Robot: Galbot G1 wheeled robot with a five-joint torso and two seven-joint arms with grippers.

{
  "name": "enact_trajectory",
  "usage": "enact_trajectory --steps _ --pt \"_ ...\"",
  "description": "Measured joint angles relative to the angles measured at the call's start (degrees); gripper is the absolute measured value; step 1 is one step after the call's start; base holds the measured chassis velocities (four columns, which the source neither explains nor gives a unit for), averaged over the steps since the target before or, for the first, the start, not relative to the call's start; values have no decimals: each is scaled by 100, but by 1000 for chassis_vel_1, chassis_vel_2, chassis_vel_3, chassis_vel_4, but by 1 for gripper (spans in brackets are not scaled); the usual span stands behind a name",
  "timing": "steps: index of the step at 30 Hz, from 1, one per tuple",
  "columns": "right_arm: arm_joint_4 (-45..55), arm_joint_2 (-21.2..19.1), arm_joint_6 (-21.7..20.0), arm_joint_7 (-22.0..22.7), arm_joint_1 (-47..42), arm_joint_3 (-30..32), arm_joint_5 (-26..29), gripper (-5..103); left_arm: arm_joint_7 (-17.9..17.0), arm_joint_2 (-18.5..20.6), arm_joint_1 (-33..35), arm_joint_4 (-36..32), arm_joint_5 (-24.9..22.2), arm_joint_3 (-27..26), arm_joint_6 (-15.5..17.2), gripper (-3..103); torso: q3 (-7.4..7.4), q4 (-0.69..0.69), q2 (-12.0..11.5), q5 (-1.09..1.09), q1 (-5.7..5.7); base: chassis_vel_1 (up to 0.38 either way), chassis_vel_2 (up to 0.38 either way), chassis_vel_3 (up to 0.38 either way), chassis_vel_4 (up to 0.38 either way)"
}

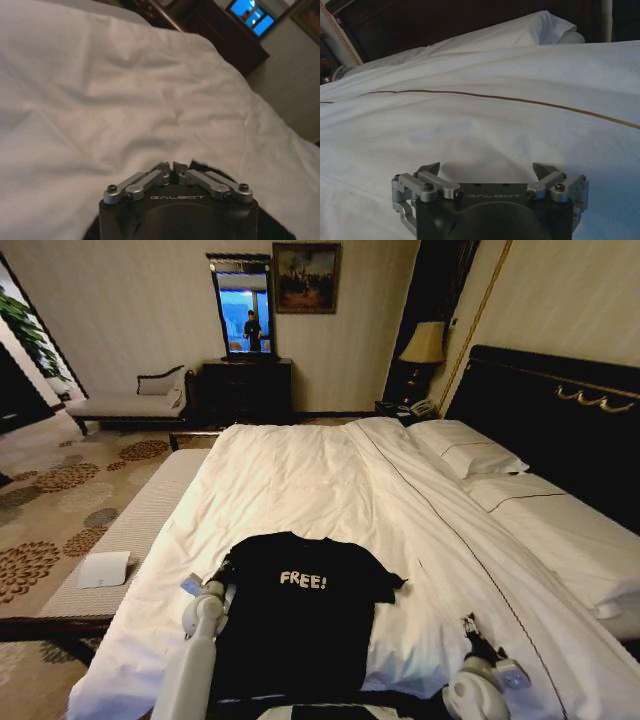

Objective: Fold the clothes on the bed.

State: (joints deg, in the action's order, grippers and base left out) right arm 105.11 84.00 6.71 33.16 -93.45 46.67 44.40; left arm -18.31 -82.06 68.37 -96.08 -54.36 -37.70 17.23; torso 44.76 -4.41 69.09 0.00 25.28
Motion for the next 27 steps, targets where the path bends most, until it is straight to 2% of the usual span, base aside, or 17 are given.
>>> enact_trajectory --steps 1,2,5,6,8,11,14,19,21,23,27 --pt "0 6 0 3 -4 -6 -13 100 -3 30 20 -34 -57 -43 0 12 0 0 0 0 0 0 0 0 0" --pt "0 6 0 3 -4 -6 -13 100 -3 30 20 -34 -57 -43 0 12 0 0 0 0 0 0 0 0 0" --pt "0 11 0 24 -15 -16 -36 100 -5 68 39 -9 -113 -106 -4 28 0 0 0 0 0 0 0 0 0" --pt "0 11 0 24 -15 -16 -36 100 -5 68 39 -9 -113 -106 -4 28 0 0 0 0 0 0 0 0 0" --pt "0 10 0 34 -19 -17 -41 100 -6 55 12 89 -111 -106 -11 39 0 0 0 -1 0 0 0 0 0" --pt "0 7 0 41 -23 -21 -49 100 -11 18 -54 222 -95 -84 -22 44 0 0 0 0 0 0 0 0 0" --pt "-4 14 0 51 -28 -25 -86 100 -15 -52 -164 387 -15 -27 -45 60 0 0 0 0 0 0 0 0 0" --pt "-29 24 0 71 -53 -26 -117 100 -16 -120 -278 552 62 15 -67 71 0 -1 0 0 0 0 0 0 0" --pt "-38 24 0 77 -55 -16 -117 100 -16 -130 -292 597 85 23 -73 61 0 0 0 0 0 0 0 0 0" --pt "-40 23 -1 81 -56 -9 -117 100 -16 -134 -294 613 90 24 -76 61 0 0 0 0 0 0 0 0 0" --pt "-46 16 0 94 -65 10 -113 100 -15 -145 -294 662 101 25 -88 40 0 0 0 0 0 0 0 0 0"
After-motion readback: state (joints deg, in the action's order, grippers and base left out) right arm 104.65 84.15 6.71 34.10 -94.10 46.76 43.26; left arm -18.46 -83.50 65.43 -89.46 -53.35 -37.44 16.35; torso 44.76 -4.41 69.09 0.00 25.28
